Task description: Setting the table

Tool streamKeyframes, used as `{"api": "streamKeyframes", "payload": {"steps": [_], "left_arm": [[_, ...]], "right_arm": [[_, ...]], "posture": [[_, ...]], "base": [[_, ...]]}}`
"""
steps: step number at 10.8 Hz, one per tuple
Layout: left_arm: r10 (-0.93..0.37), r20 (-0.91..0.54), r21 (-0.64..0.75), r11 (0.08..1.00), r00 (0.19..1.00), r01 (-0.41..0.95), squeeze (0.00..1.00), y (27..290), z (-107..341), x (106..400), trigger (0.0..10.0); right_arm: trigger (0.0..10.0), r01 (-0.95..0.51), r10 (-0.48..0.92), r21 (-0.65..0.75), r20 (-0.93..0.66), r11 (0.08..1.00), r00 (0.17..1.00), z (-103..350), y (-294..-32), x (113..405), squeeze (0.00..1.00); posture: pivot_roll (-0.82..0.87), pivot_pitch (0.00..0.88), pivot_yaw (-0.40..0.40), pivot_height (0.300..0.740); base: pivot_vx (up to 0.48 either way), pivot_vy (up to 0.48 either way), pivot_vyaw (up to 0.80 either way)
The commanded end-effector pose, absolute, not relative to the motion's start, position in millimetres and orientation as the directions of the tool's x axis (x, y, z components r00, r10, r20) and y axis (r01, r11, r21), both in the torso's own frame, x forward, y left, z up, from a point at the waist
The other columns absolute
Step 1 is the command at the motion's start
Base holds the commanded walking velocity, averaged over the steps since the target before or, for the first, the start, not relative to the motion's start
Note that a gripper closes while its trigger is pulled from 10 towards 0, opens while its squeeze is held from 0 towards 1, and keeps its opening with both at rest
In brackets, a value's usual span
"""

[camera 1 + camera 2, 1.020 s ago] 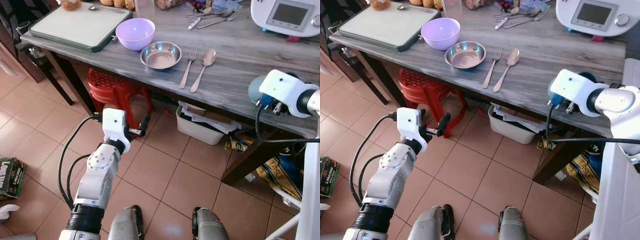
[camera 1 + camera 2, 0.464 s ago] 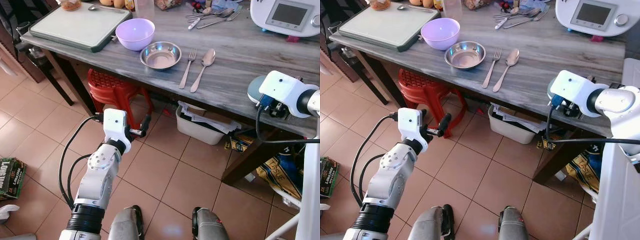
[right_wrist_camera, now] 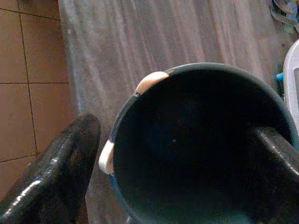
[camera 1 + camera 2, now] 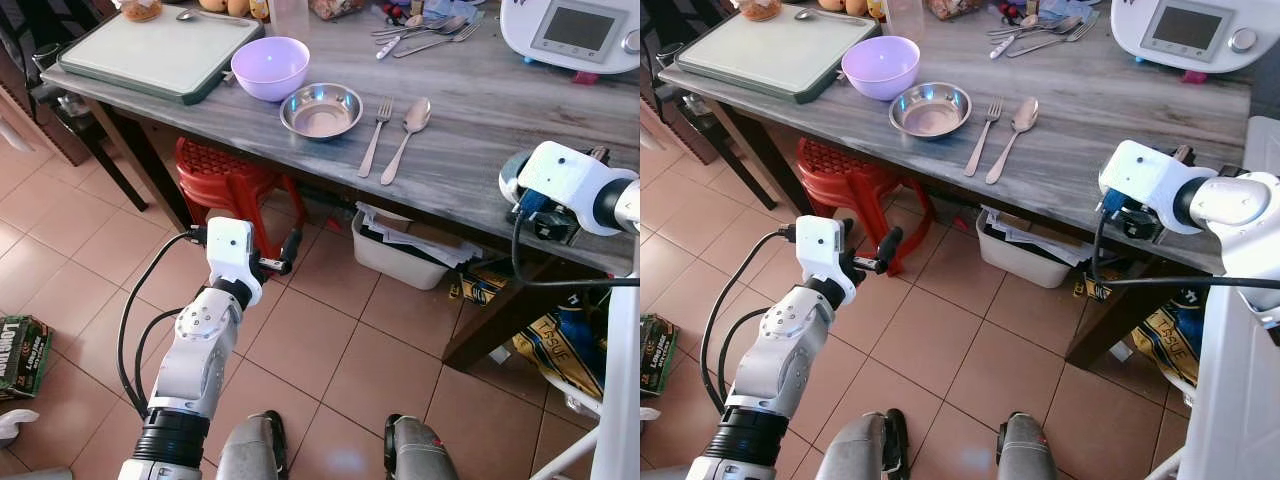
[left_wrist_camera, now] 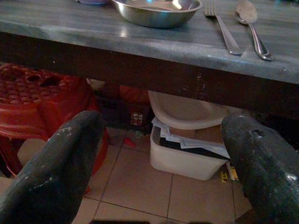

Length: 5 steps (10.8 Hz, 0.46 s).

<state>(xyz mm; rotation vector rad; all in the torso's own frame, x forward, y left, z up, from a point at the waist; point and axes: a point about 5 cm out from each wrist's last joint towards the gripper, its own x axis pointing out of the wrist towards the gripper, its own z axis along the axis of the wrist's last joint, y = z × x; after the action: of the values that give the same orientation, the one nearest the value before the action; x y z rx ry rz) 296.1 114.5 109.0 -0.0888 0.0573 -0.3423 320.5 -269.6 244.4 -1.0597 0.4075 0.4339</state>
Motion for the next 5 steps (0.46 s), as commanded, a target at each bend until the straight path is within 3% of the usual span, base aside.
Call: {"api": "streamKeyframes", "payload": {"steps": [1,5], "left_arm": [[-0.341,-0.067,-0.075,0.939,0.938,0.336,0.00,118.4,106.6,293.6,10.0],[-0.336,-0.069,-0.070,0.941,0.939,0.332,0.00,119.3,106.7,293.8,10.0]], "right_arm": [[10.0,-0.432,0.099,-0.784,-0.436,0.445,0.894,278.0,-289.5,326.4,0.00],[10.0,-0.379,0.086,-0.756,-0.397,0.534,0.914,281.3,-299.5,328.5,0.00]], "posture": [[-0.11,0.156,0.101,0.740],[-0.11,0.155,0.103,0.740]], "base": [[0.000,0.000,0.00],[0.000,0.000,0.00]]}}
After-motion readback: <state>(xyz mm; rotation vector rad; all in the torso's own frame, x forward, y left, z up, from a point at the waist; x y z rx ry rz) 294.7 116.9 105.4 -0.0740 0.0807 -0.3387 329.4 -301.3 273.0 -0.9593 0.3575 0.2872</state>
